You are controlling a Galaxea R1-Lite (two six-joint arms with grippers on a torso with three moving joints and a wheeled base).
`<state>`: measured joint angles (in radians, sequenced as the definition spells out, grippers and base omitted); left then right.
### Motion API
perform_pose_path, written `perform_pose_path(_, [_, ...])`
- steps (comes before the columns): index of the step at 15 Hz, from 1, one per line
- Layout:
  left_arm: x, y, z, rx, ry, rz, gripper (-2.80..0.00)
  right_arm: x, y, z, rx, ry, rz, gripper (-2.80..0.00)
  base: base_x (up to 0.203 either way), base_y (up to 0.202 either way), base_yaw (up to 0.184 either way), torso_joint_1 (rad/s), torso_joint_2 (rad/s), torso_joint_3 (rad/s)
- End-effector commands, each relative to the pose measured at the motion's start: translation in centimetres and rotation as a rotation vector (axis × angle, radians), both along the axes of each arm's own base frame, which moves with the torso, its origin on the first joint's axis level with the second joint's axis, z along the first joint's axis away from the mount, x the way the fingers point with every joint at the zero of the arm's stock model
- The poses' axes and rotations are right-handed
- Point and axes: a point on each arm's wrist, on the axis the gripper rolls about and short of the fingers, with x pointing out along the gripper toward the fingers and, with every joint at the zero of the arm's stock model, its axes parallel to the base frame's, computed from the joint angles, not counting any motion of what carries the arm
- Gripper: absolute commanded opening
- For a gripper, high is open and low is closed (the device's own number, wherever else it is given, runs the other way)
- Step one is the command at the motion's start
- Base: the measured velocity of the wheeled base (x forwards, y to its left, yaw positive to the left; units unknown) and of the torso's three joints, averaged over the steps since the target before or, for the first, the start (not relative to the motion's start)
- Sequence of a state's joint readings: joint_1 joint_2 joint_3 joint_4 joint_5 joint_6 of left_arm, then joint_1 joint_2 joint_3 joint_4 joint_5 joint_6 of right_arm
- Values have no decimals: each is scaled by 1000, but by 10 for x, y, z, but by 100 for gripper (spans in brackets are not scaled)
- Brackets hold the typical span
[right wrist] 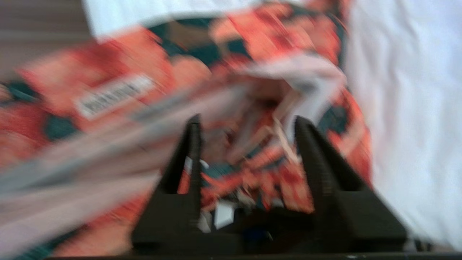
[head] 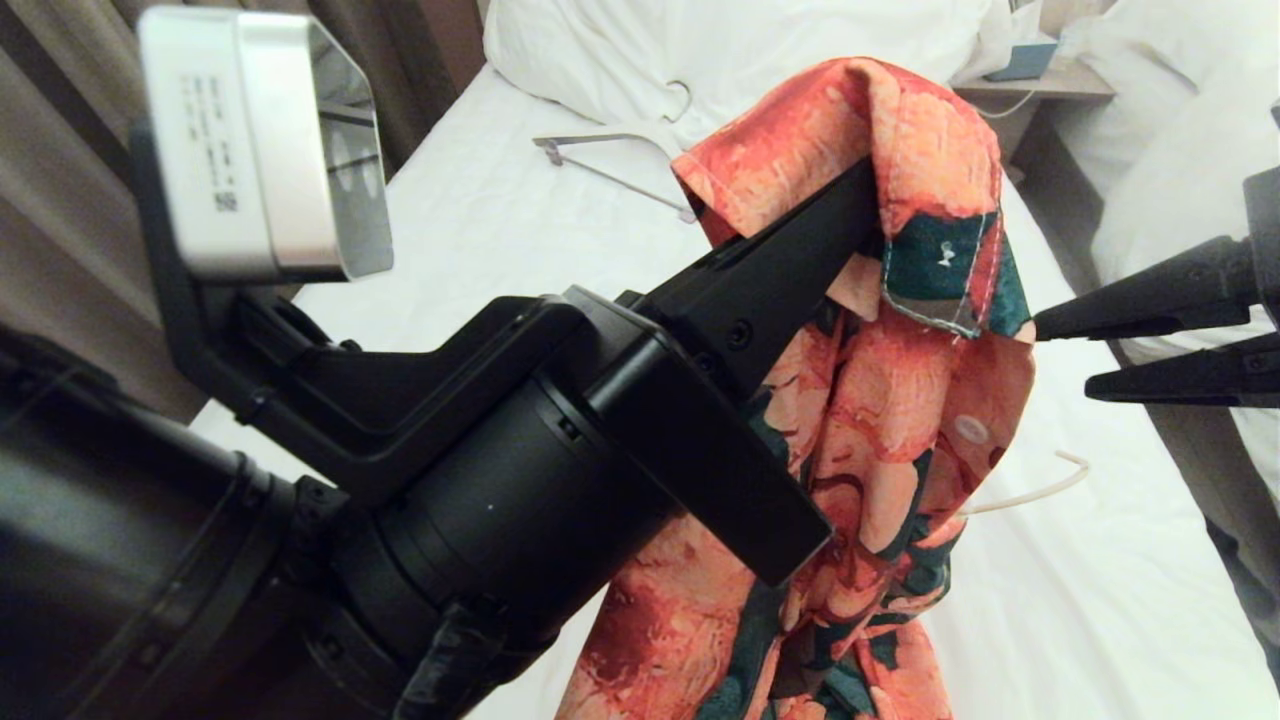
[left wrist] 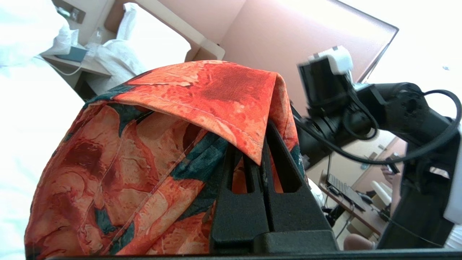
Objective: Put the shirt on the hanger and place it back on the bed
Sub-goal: Take the clothes hanger out of the clothes
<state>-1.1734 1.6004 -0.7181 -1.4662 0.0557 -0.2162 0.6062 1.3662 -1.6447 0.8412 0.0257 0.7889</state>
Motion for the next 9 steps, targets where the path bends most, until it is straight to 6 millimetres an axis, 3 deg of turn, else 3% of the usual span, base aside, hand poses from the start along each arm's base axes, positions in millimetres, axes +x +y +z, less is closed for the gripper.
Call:
perform_pose_path(1, [0, 0, 0, -5, -1, 1, -280, -4, -3, -2, -9, 28, -7, 0, 0, 0, 0, 0, 0, 0])
perform_pose_path(9, [3, 2, 2, -3, -20, 28, -280, -5, -6, -37, -59, 206, -51, 0, 0, 0, 0, 0, 0, 0])
